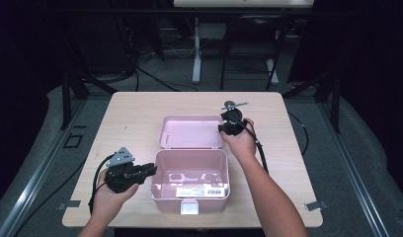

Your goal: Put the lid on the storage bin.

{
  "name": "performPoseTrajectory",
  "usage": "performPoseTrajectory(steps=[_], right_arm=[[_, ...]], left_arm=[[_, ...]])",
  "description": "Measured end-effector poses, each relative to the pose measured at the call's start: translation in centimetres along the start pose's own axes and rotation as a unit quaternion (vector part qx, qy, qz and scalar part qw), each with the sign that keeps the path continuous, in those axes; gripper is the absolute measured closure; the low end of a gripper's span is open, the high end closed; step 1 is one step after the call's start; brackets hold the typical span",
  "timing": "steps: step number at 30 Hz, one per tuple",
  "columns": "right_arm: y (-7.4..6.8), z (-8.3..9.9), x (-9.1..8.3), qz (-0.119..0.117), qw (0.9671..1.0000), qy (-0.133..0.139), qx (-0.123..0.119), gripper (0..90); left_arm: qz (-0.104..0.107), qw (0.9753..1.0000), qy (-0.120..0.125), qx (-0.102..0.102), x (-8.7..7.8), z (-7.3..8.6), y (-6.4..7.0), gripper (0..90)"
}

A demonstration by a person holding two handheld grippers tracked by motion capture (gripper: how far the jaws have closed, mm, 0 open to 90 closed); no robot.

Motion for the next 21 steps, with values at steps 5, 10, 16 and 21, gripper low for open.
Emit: performPoseTrajectory(steps=[5,10,16,21], right_arm=[[0.06,-0.3,0.42,0.0,0.9999,-0.011,0.013,73.7],[0.03,-0.51,0.7,0.006,0.9997,-0.014,0.017,74.9],[-0.11,-0.6,0.63,0.015,0.9995,-0.013,0.025,76.9],[-0.12,-0.74,0.34,0.018,0.9993,-0.012,0.032,78.1]], left_arm=[[0.0,1.0,0.0,-0.001,0.0,0.0,0.01,78.6],[0.0,1.0,0.0,0.0,0.01,-0.01,0.03,78.6],[-0.001,1.0,0.0,-0.001,0.02,-0.01,0.05,78.7],[-0.001,1.0,0.001,-0.001,0.04,-0.02,0.04,78.7]])
Point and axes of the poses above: each handheld gripper's, and its own axes: x roughly forward along the jaws, z roughly out of its underside, y roughly to its right, the point moved 6 cm from there along x, roughly forward along the jaws, and after that the axes turned 8 degrees about z, right-handed, at the moved point
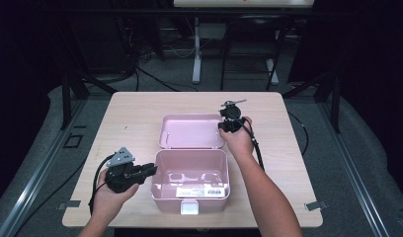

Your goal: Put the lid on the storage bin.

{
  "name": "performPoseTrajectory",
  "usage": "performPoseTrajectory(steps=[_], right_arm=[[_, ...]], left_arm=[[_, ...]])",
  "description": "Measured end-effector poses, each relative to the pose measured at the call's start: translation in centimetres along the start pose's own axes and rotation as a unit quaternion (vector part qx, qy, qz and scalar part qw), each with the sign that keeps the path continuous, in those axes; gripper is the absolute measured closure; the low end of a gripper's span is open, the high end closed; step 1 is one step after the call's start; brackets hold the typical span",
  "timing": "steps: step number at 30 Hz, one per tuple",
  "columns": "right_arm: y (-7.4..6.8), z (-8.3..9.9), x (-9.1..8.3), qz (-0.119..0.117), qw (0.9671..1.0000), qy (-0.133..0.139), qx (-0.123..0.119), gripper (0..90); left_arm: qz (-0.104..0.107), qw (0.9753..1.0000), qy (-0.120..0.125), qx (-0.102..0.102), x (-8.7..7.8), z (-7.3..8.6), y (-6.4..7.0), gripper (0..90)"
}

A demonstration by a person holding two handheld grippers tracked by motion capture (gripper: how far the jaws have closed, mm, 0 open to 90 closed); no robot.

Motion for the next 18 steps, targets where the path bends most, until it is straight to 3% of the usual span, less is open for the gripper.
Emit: performPoseTrajectory(steps=[18], right_arm=[[0.1,-1.1,-2.0,-0.007,0.9994,0.03,0.013,81.2]], left_arm=[[-0.001,1.0,-0.001,0.001,0.0,0.0,0.0,78.7]])
Point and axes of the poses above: each handheld gripper's, and its own axes: x roughly forward along the jaws, z roughly out of its underside, y roughly to its right, the point moved 6 cm from there along x, roughly forward along the jaws, and after that the axes turned 8 degrees about z, right-handed, at the moved point
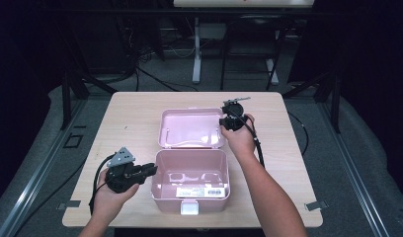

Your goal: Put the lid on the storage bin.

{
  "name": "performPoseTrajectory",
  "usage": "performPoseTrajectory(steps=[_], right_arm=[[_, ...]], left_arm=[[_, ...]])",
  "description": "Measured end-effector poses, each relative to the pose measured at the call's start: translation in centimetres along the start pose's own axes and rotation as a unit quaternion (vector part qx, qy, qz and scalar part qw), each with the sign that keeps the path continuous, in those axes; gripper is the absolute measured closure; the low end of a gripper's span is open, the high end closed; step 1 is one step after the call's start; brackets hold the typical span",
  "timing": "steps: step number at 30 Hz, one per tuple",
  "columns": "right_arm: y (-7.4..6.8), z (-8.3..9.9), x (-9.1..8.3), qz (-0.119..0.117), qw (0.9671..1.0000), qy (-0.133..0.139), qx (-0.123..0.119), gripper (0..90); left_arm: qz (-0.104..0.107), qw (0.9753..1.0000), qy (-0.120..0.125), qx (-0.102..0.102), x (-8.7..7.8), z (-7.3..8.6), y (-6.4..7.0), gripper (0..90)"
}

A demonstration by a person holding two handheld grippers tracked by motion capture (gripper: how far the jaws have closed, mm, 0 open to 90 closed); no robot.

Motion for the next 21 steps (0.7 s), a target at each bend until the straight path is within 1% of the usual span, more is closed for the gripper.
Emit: performPoseTrajectory(steps=[5,7,11,15,20,21], right_arm=[[0.0,-0.3,-0.7,-0.003,0.9999,0.009,0.003,81.8],[0.1,-0.4,-0.9,-0.004,0.9999,0.014,0.0,81.9],[0.1,-0.5,-1.2,-0.004,0.9999,0.015,0.001,82.0],[0.1,-0.5,-1.4,-0.002,0.9997,0.024,0.007,82.6],[0.0,-0.6,-1.7,-0.001,0.9996,0.029,0.007,82.9],[0.0,-0.6,-2.0,-0.004,0.9995,0.031,0.009,83.0]], left_arm=[[0.0,1.0,0.0,-0.001,0.0,0.0,0.0,78.8],[-0.001,1.0,0.001,-0.002,0.0,0.0,0.0,78.8],[-0.001,1.0,0.0,0.0,0.0,0.0,0.0,78.8],[-0.001,1.0,0.0,-0.001,0.0,0.0,0.0,78.8],[-0.001,1.0,0.0,0.0,0.0,0.0,0.0,78.8],[-0.001,1.0,-0.001,0.0,0.0,0.0,0.0,78.8]])
Point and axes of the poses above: each handheld gripper's, and its own axes: x roughly forward along the jaws, z roughly out of its underside, y roughly to its right, the point moved 6 cm from there along x, roughly forward along the jaws, and after that the axes turned 8 degrees about z, right-handed, at the moved point
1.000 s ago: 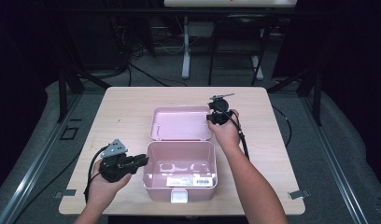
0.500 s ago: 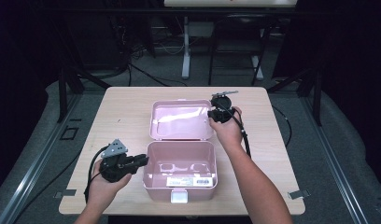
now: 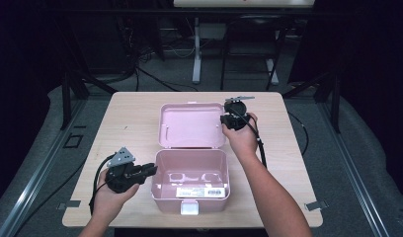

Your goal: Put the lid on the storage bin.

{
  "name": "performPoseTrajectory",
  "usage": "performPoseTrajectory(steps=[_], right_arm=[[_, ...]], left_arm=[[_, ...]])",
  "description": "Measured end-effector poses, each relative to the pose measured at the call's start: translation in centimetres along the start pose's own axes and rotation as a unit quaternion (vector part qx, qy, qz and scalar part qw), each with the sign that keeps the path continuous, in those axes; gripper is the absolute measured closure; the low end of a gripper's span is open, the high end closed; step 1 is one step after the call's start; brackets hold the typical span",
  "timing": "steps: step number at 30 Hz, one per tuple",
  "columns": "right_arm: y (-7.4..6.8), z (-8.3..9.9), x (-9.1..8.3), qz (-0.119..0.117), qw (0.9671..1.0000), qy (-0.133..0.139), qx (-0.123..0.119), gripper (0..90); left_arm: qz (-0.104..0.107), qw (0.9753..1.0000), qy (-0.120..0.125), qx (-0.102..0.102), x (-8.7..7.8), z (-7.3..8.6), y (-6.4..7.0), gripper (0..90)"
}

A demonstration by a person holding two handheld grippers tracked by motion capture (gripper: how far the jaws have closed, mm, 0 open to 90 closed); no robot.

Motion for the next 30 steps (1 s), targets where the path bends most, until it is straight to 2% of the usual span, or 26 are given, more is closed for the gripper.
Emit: performPoseTrajectory(steps=[30], right_arm=[[0.0,-0.6,-3.8,-0.023,0.9985,0.048,-0.007,84.8]], left_arm=[[-0.004,1.0,0.002,0.0,0.1,0.0,0.0,78.9]])
Point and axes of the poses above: each handheld gripper's, and its own axes: x roughly forward along the jaws, z roughly out of its underside, y roughly to its right, the point moved 6 cm from there along x, roughly forward along the jaws, and after that the axes turned 8 degrees about z, right-handed, at the moved point
